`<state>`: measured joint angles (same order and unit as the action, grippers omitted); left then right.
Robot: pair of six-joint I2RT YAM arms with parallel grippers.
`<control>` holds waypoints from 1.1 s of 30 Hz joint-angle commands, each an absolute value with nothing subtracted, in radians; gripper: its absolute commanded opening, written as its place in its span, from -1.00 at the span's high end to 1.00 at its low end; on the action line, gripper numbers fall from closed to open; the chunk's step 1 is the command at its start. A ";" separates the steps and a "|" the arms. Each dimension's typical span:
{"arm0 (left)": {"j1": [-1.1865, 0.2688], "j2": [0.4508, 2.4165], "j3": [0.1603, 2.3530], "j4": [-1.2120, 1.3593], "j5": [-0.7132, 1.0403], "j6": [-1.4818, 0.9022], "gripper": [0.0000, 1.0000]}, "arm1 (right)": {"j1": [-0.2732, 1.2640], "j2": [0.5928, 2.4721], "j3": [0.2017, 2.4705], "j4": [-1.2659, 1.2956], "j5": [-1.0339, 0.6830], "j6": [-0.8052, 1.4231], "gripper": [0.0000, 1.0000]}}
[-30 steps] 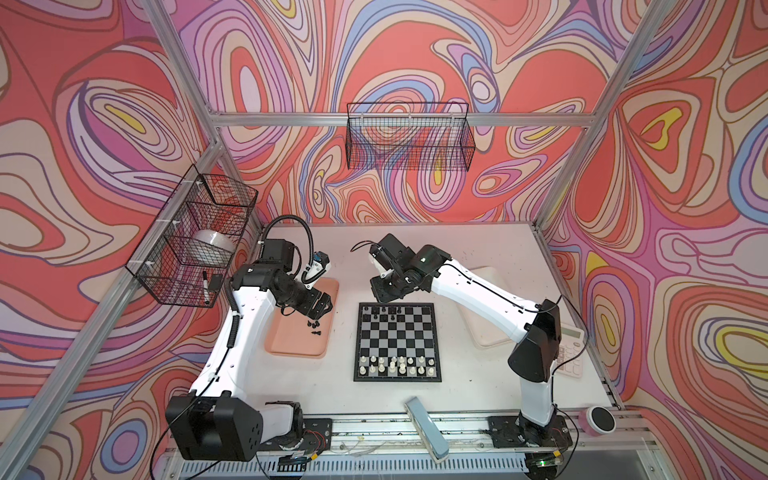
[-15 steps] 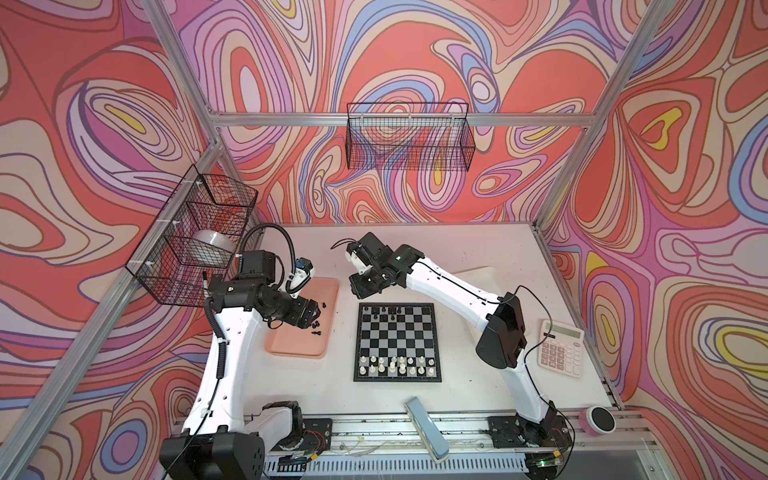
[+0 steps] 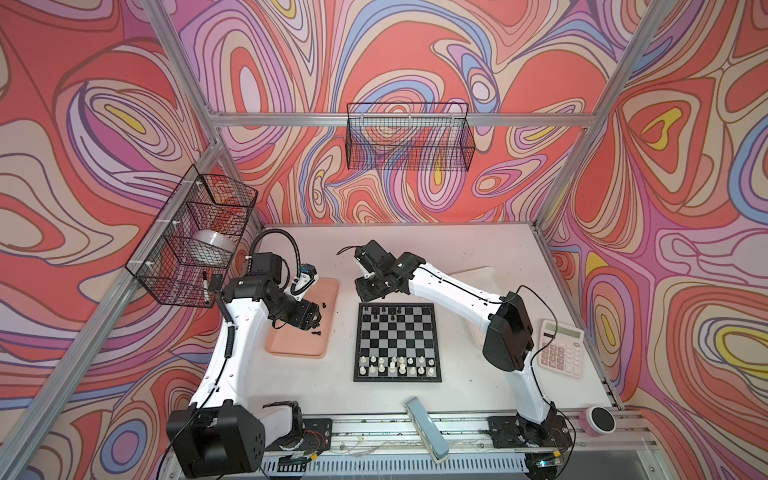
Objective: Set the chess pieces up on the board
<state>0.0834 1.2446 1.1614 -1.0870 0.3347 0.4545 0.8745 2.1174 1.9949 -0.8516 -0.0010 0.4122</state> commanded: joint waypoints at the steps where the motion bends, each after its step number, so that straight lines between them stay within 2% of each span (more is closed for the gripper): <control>1: 0.086 1.310 1.209 -1.051 0.340 0.493 -0.41 | 0.864 1.990 1.930 -0.870 0.099 0.457 0.57; 5: 0.067 1.399 1.256 -1.027 0.338 0.539 -0.30 | 0.861 1.876 1.816 -0.860 0.019 0.449 0.55; 12: -0.014 1.539 1.289 -0.930 0.253 0.621 -0.25 | 0.861 1.643 1.610 -0.897 -0.112 0.471 0.51; 19: -0.017 1.663 1.320 -0.876 0.248 0.673 -0.34 | 0.862 1.443 1.398 -0.858 -0.233 0.515 0.41; 27: -0.018 1.724 1.315 -0.804 0.243 0.684 -0.32 | 0.862 1.406 1.322 -0.839 -0.213 0.533 0.42; 33: -0.031 1.758 1.299 -0.788 0.220 0.697 -0.08 | 0.862 1.416 1.310 -0.832 -0.189 0.529 0.42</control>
